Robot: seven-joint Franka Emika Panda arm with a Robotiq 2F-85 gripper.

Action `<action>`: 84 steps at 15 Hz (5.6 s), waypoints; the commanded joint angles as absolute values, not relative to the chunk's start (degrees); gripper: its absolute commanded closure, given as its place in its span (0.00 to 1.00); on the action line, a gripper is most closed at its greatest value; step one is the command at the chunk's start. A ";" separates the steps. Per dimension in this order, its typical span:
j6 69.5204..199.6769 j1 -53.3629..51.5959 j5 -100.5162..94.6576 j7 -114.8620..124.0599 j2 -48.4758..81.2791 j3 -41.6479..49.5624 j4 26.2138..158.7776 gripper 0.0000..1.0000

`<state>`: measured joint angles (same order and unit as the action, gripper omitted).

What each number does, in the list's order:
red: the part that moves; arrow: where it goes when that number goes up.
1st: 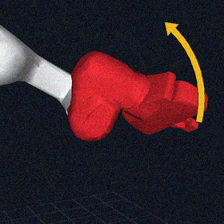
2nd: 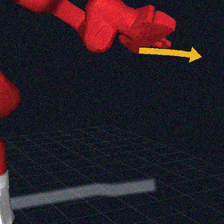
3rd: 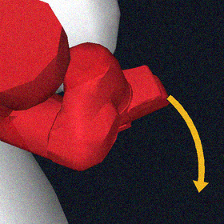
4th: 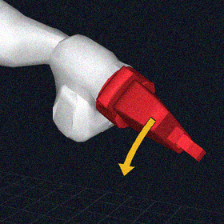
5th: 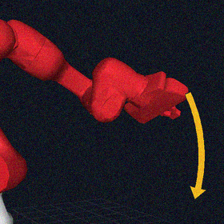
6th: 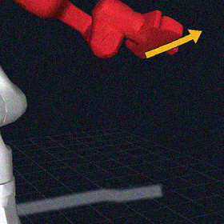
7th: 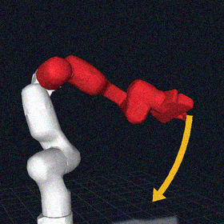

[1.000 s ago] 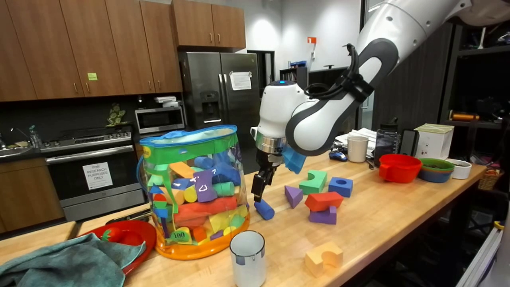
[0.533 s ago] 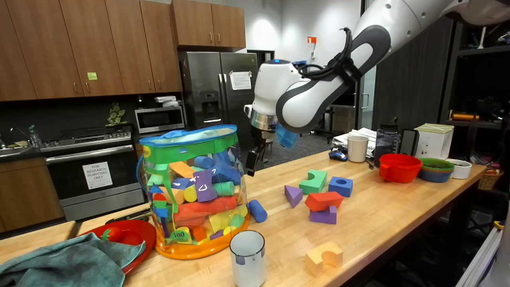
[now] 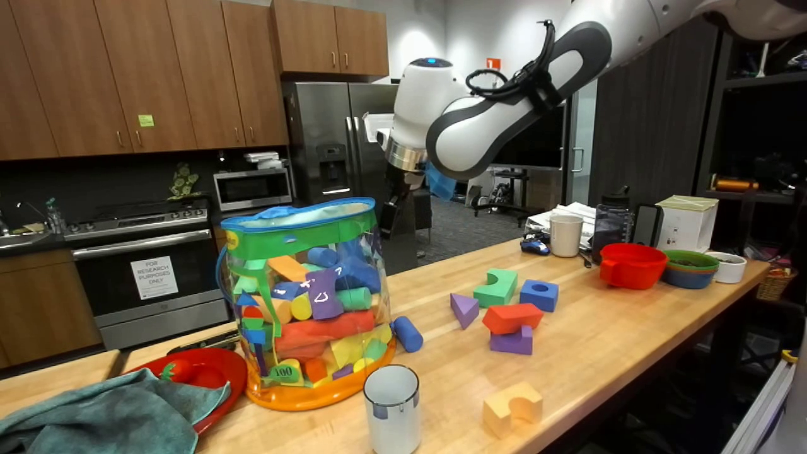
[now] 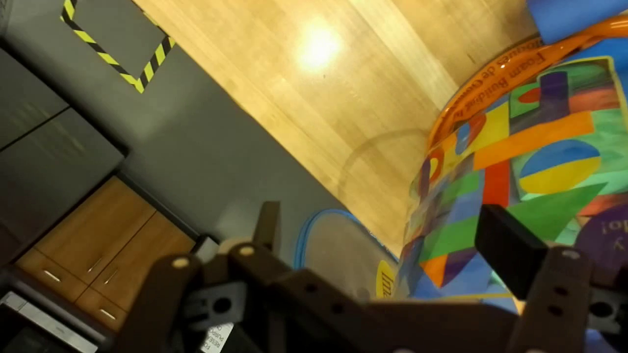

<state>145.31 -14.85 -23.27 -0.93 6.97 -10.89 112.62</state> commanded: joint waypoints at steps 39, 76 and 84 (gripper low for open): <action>154.12 -12.70 -42.42 5.50 14.28 -12.59 103.66 0.00; 145.88 -12.90 -41.08 12.98 0.12 -12.40 116.90 0.00; 145.25 -12.73 -42.97 6.26 1.81 -11.91 110.32 0.00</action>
